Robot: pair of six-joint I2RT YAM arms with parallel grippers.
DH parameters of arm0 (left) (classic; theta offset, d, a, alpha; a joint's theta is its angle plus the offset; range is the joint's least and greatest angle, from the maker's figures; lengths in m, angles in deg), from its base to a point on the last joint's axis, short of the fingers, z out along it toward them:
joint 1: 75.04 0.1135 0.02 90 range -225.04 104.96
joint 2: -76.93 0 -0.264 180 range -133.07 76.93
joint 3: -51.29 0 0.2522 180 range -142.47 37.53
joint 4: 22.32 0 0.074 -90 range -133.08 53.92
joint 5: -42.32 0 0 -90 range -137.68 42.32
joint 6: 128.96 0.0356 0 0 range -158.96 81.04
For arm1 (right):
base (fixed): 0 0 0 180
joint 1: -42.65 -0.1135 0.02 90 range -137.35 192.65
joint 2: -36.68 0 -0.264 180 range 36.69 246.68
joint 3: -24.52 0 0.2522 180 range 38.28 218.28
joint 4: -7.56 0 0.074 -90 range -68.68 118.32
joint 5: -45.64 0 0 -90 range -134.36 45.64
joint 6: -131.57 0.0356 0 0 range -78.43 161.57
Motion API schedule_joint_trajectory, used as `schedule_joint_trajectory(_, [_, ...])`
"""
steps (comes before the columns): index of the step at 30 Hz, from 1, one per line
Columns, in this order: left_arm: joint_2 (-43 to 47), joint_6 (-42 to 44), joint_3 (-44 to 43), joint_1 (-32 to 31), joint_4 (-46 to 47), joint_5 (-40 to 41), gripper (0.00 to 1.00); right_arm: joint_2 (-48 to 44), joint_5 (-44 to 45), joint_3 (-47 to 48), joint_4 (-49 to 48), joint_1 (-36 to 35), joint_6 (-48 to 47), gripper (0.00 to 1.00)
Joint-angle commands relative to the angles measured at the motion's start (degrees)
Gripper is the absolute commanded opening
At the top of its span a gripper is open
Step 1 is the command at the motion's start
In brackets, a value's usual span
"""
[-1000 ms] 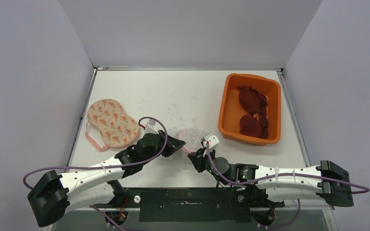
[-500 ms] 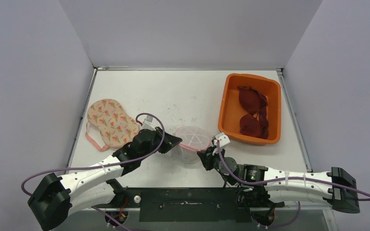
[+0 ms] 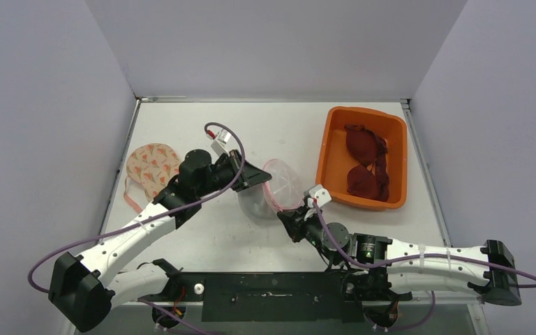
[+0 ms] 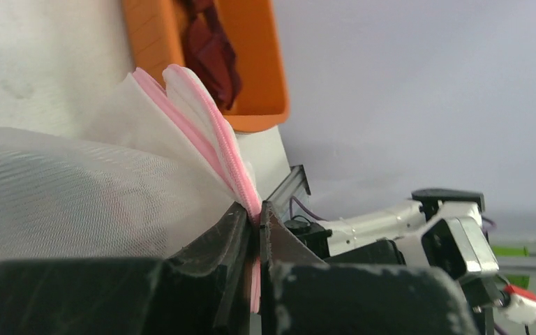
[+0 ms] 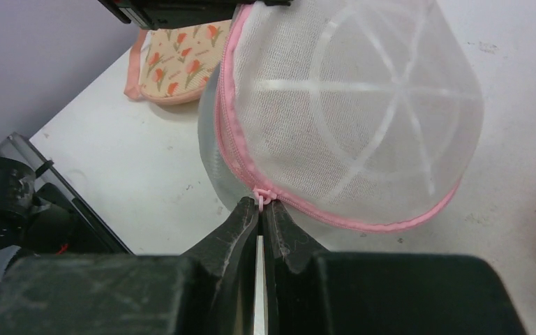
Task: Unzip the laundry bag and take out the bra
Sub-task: Unzip the laundry bag at the center of the board.
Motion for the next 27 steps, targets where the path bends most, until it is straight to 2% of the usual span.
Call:
schedule_joint_trajectory(1, [-2.2,4.5,-0.1,0.2,5.3,-11.9,0.00,1.7,0.7,1.9,-3.5,-0.9,0.2,0.05])
schedule_joint_trajectory(4, [-3.0,0.9,7.4,0.6,13.3,-13.6,0.00,3.9,0.3,-0.6,-5.5,-1.3,3.0,0.05])
schedule_joint_trajectory(6, [-3.6,0.5,10.4,0.9,15.4,-13.8,0.01,5.2,0.3,-1.9,-7.1,-1.7,4.4,0.05])
schedule_joint_trajectory(11, [-2.2,1.9,13.3,1.0,13.2,-11.1,0.00,8.6,1.2,-4.7,-12.3,-2.9,8.0,0.05])
schedule_joint_trajectory(15, [1.0,4.5,12.9,0.9,7.7,-7.6,0.00,11.0,2.1,-5.4,-14.8,-3.9,9.0,0.05])
schedule_joint_trajectory(16, [2.0,5.0,12.7,0.9,5.9,-6.0,0.04,11.6,2.0,-5.3,-15.0,-3.9,9.0,0.05])
schedule_joint_trajectory(19, [5.7,5.6,12.6,0.9,0.7,-2.9,0.42,12.6,2.1,-4.3,-14.8,-4.0,8.6,0.05])
schedule_joint_trajectory(21, [8.5,4.8,12.7,0.8,-3.7,-0.6,0.59,12.7,2.1,-4.1,-14.9,-4.0,8.5,0.05])
schedule_joint_trajectory(24, [13.4,1.9,13.2,-0.4,-11.4,3.3,0.72,12.8,2.2,-4.0,-14.9,-4.1,8.5,0.05])
schedule_joint_trajectory(27, [19.7,-1.6,14.1,-5.1,-18.4,11.1,0.78,13.3,2.1,-3.7,-14.8,-4.1,8.3,0.05])
